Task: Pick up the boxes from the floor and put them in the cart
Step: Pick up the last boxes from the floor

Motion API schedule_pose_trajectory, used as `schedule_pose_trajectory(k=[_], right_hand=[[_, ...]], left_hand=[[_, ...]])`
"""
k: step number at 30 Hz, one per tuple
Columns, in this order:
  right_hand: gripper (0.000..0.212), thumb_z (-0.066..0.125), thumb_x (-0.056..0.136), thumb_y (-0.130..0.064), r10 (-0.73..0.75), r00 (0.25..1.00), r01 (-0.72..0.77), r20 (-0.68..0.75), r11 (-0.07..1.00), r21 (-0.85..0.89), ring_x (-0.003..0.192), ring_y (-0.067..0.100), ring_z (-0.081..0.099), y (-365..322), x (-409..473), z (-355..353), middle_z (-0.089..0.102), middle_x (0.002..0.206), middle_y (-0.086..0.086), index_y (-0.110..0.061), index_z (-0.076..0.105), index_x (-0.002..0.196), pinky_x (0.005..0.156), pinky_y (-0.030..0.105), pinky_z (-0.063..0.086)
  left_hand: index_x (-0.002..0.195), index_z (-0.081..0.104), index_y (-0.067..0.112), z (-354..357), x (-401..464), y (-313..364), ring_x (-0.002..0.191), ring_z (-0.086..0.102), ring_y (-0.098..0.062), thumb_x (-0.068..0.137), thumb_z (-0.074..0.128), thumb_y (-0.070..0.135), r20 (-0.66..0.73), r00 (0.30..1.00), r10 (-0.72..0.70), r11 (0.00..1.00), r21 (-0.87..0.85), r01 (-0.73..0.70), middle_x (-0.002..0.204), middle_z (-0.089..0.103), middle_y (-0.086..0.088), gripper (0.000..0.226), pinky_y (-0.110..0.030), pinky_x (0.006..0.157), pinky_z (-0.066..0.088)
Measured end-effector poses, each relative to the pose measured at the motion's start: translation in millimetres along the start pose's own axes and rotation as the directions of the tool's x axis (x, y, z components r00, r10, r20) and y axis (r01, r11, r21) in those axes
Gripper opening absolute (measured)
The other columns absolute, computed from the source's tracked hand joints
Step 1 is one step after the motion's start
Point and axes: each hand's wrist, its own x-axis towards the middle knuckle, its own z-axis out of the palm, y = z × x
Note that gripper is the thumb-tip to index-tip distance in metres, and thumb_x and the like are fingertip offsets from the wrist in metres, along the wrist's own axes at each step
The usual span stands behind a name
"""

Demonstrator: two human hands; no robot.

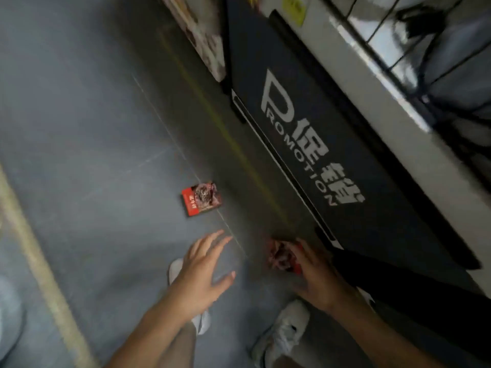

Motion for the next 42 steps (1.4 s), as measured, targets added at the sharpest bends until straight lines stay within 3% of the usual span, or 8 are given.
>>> schedule_pose_trajectory(k=[3, 8, 16, 21, 28, 36, 39, 42], right_hand=[[0.109, 0.077, 0.083, -0.031, 0.009, 0.998, -0.005, 0.055, 0.997, -0.073, 0.156, 0.028, 0.008, 31.6, 46.8, 58.1, -0.001, 0.167, -0.001, -0.033, -0.007, 0.153, 0.127, 0.037, 0.01], [0.115, 0.081, 0.071, -0.048, 0.067, 0.997, -0.056, 0.042, 0.972, -0.227, 0.15, 0.036, 0.024, 73.4, 114.5, 132.5, 0.02, 0.165, 0.013, -0.016, 0.016, 0.162, 0.122, 0.048, 0.022], [0.146, 0.097, 0.03, -0.056, 0.173, 0.98, -0.192, -0.094, 0.949, -0.249, 0.13, 0.048, 0.047, 121.9, 183.5, 203.7, 0.048, 0.146, 0.022, -0.016, 0.031, 0.153, 0.105, 0.062, 0.034], [0.137, 0.098, 0.021, -0.044, 0.201, 0.966, -0.241, -0.162, 0.926, -0.29, 0.124, 0.042, 0.046, 116.8, 189.2, 215.2, 0.053, 0.136, 0.021, -0.008, 0.051, 0.144, 0.105, 0.06, 0.032], [0.129, 0.097, 0.03, -0.038, 0.207, 0.964, -0.235, -0.169, 0.958, -0.164, 0.111, 0.043, 0.053, 99.9, 183.4, 190.7, 0.052, 0.129, 0.018, -0.01, 0.042, 0.143, 0.093, 0.056, 0.04], [0.117, 0.079, 0.051, -0.061, -0.04, 0.962, 0.056, -0.272, 0.997, 0.05, 0.128, 0.03, 0.048, 19.3, 206.4, 130.5, 0.047, 0.141, 0.004, -0.019, 0.034, 0.15, 0.104, 0.049, 0.044], [0.123, 0.087, 0.051, -0.057, -0.064, 0.955, 0.111, -0.288, 0.983, 0.149, 0.134, 0.025, 0.045, -2.7, 224.6, 122.8, 0.043, 0.145, -0.002, -0.027, 0.027, 0.153, 0.107, 0.049, 0.045], [0.123, 0.085, 0.05, -0.058, -0.078, 0.947, 0.149, -0.312, 0.966, 0.212, 0.136, 0.021, 0.043, -17.9, 242.3, 120.3, 0.042, 0.146, -0.004, -0.033, 0.022, 0.153, 0.107, 0.05, 0.046]], left_hand=[[0.145, 0.047, 0.022, 36.9, 12.8, -46.4, 0.142, 0.036, -0.022, 0.081, 0.052, 0.055, 0.012, 1.0, -0.01, 1.0, 0.026, 0.01, 0.152, 0.041, 0.0, 0.073, -0.038, 0.117, 0.028], [0.149, 0.04, 0.025, 72.9, 38.3, -97.4, 0.147, 0.022, -0.011, 0.081, 0.042, 0.059, 0.035, 0.999, -0.01, 0.999, 0.039, 0.009, 0.156, 0.031, 0.008, 0.076, -0.006, 0.109, 0.002], [0.152, 0.032, 0.031, 125.0, 71.6, -169.2, 0.147, 0.014, -0.007, 0.085, 0.039, 0.059, 0.069, 0.998, 0.003, 0.999, 0.051, -0.006, 0.157, 0.025, 0.012, 0.073, -0.014, 0.115, 0.006], [0.15, 0.036, 0.029, 148.4, 74.2, -196.9, 0.145, 0.025, -0.011, 0.087, 0.05, 0.052, 0.091, 0.996, -0.003, 0.999, 0.037, 0.0, 0.153, 0.033, 0.008, 0.068, -0.021, 0.117, 0.017], [0.147, 0.044, 0.024, 139.4, 68.1, -215.9, 0.141, 0.032, -0.012, 0.083, 0.052, 0.051, 0.117, 0.992, -0.051, 0.999, 0.001, 0.051, 0.15, 0.041, 0.004, 0.07, -0.019, 0.114, 0.02], [0.152, 0.033, 0.019, 87.4, 98.6, -258.0, 0.146, 0.026, -0.02, 0.065, 0.037, 0.065, 0.233, 0.947, -0.223, 0.975, 0.061, 0.214, 0.155, 0.033, -0.002, 0.098, -0.014, 0.114, 0.008], [0.155, 0.027, 0.014, 70.5, 128.3, -283.4, 0.147, 0.026, -0.027, 0.067, 0.055, 0.058, 0.239, 0.934, -0.267, 0.959, 0.155, 0.235, 0.158, 0.031, -0.009, 0.102, -0.026, 0.119, 0.014], [0.153, 0.028, 0.005, 66.2, 164.6, -305.8, 0.146, 0.026, -0.035, 0.067, 0.083, 0.042, 0.108, 0.948, -0.298, 0.942, 0.195, 0.274, 0.156, 0.032, -0.017, 0.109, -0.037, 0.121, 0.018]])
